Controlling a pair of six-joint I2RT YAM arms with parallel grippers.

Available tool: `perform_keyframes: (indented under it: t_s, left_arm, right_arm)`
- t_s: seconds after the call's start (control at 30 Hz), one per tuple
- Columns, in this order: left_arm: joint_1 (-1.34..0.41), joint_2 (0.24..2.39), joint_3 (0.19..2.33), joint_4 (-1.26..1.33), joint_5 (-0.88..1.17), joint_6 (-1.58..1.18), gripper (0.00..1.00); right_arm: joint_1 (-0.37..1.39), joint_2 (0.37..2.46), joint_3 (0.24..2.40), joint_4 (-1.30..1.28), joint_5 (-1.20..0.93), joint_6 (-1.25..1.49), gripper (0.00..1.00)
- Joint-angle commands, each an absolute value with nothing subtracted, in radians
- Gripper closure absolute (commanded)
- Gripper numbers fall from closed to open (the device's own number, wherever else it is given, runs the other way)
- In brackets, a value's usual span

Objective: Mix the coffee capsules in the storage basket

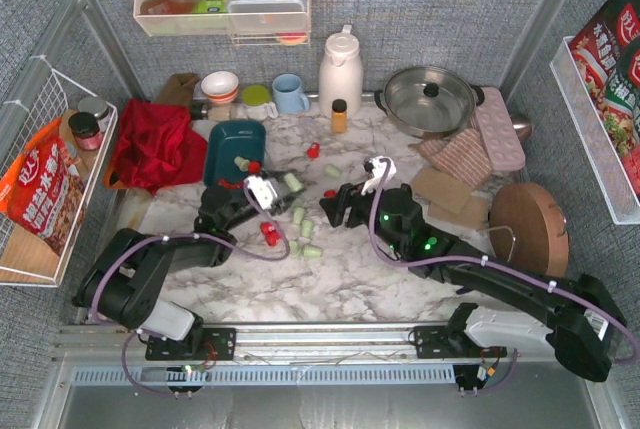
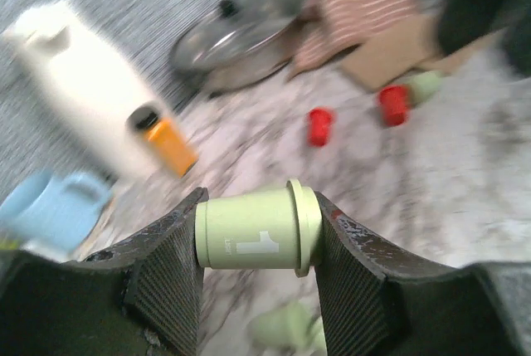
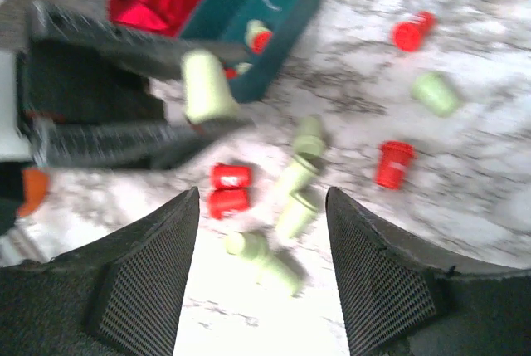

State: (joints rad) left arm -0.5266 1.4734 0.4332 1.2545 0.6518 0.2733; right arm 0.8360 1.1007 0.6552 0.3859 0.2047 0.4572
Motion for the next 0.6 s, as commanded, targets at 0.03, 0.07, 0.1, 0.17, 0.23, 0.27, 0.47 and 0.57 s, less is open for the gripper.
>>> perform_keyframes:
  t_s: [0.03, 0.07, 0.1, 0.17, 0.23, 0.27, 0.47, 0.57]
  left_arm:
    - [-0.365, 1.535, 0.471, 1.293, 0.48, 0.09, 0.64]
    - [-0.333, 1.546, 0.478, 1.292, 0.461, 0.066, 0.64]
    - [-0.299, 1.554, 0.484, 1.288, 0.451, 0.051, 0.64]
    - [-0.247, 1.567, 0.489, 1.286, 0.443, 0.038, 0.62]
    - [-0.2, 1.585, 0.49, 1.307, 0.431, 0.004, 0.6]
    - [-0.174, 1.596, 0.494, 1.312, 0.43, -0.019, 0.6]
    - [-0.068, 1.679, 0.544, 1.284, 0.491, -0.13, 0.58]
    - [-0.05, 1.705, 0.556, 1.278, 0.476, -0.182, 0.51]
  right_arm:
    - [0.837, 1.141, 0.751, 0.019, 0.373, 0.396, 0.34]
    - [0.84, 1.164, 0.765, -0.017, 0.373, 0.409, 0.34]
    - [0.844, 1.187, 0.773, -0.04, 0.371, 0.425, 0.34]
    - [0.86, 1.234, 0.774, -0.052, 0.368, 0.464, 0.33]
    - [0.882, 1.3, 0.771, -0.028, 0.355, 0.498, 0.33]
    - [0.894, 1.33, 0.773, -0.016, 0.348, 0.511, 0.33]
    - [0.961, 1.52, 0.851, 0.0, 0.338, 0.578, 0.33]
    - [0.985, 1.571, 0.873, 0.009, 0.338, 0.607, 0.32]
